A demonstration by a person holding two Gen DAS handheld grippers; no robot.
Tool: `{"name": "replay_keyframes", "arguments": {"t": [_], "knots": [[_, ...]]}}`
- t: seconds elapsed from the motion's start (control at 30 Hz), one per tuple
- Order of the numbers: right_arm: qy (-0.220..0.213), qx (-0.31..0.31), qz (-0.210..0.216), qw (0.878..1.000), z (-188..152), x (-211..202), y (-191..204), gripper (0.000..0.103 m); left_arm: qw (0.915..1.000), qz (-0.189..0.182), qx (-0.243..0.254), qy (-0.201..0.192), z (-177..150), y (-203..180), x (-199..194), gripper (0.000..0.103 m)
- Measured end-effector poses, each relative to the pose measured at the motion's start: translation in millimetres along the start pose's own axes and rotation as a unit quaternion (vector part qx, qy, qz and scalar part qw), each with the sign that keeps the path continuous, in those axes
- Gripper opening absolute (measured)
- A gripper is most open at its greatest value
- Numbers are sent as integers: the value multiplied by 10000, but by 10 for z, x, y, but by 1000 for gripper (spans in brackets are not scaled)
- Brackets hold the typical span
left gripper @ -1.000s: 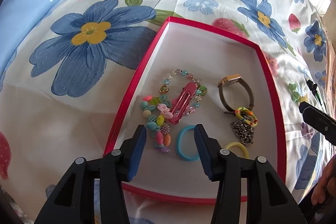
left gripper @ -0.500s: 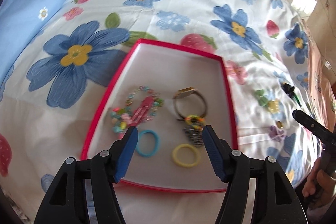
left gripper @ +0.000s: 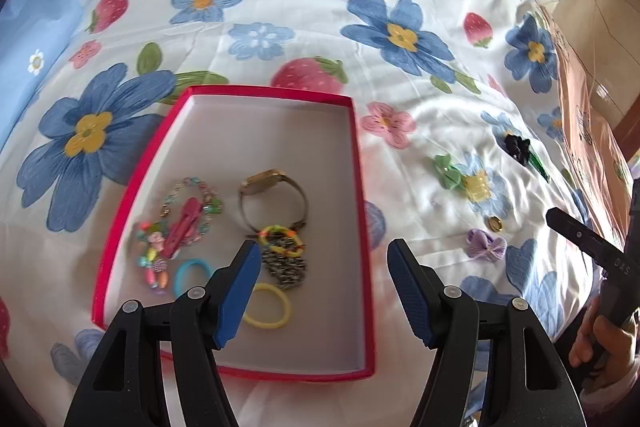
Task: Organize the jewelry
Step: 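Move both open tools back over the gold ring and purple bow clip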
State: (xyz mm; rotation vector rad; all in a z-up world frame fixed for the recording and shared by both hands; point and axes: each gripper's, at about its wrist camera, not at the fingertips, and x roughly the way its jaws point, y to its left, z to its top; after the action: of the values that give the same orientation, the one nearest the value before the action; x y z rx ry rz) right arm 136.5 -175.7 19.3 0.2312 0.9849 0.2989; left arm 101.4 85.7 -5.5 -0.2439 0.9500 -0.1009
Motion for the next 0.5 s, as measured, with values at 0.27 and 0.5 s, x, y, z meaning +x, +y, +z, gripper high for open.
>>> {"name": "replay_keyframes", "arguments": {"t": [0.27,0.5], "knots": [[131,112,-136,9998,-74,42,-226,63,9993,-171,268,177,29,-293,177,66],[408,-21,-199,9990,-112,244,-291,62,9974,-335,534,353,24,-507,368,66]]}}
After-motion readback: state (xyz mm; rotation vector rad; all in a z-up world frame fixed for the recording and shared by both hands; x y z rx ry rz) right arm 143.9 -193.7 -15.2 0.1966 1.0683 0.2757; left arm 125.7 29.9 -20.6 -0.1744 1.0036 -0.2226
